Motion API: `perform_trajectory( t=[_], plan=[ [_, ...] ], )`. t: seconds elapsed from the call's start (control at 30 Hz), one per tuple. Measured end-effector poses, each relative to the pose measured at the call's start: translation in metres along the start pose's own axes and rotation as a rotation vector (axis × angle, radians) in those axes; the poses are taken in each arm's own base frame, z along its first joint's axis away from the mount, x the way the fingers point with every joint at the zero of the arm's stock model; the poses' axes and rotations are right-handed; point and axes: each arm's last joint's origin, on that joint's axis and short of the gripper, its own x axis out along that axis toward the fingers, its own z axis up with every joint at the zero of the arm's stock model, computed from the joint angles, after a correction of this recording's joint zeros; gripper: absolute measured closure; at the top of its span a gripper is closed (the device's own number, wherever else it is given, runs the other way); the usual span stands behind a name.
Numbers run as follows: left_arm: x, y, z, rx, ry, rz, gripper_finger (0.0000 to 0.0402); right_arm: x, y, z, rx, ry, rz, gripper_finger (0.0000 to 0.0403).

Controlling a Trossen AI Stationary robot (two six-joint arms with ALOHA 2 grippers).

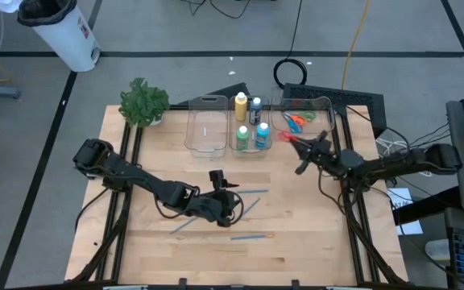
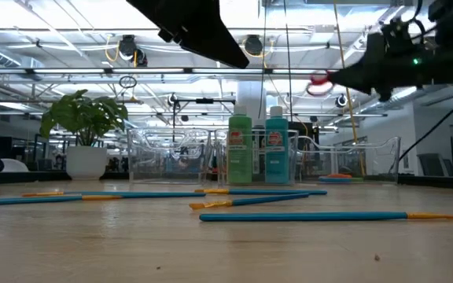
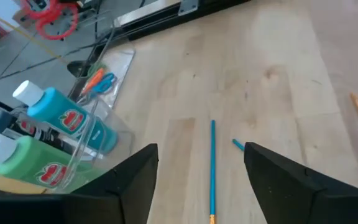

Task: Pick & Place Paint Supplies
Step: Put the red scissors into the right transparent bin

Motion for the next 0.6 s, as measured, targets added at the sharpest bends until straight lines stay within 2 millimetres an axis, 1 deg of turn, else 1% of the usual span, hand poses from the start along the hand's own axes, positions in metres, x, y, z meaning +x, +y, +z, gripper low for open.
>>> perform_trajectory(
  t=[0.07, 0.17, 0.27, 0.33, 0.4, 0.5, 0.6],
  plan=[
    [0.002, 0.003, 0.0, -0.008, 0.001, 0.008, 0.0156, -0.001, -0.008, -0.004, -0.021, 0.019, -0.079, 0.0385],
    [0.005, 0.007, 0.0, -0.024, 0.002, 0.019, 0.0156, 0.003, -0.017, -0.011, -0.088, 0.102, -0.167, 0.0384],
    [0.008, 0.011, 0.0, -0.057, 0.006, 0.018, 0.0155, 0.015, -0.026, -0.009, -0.122, 0.179, -0.231, 0.0382],
    [0.01, 0.014, 0.0, -0.078, 0.008, 0.002, 0.0156, 0.025, -0.034, -0.007, -0.126, 0.237, -0.242, 0.0382],
    [0.012, 0.016, 0.0, -0.094, 0.012, -0.014, 0.0155, 0.034, -0.043, -0.005, -0.11, 0.274, -0.243, 0.0384],
    [0.014, 0.019, -0.001, -0.117, 0.017, -0.041, 0.0156, 0.048, -0.06, 0.001, -0.091, 0.285, -0.263, 0.0384],
    [0.016, 0.021, -0.001, -0.143, 0.024, -0.058, 0.0156, 0.059, -0.078, 0.0, -0.079, 0.33, -0.283, 0.0383]
  ],
)
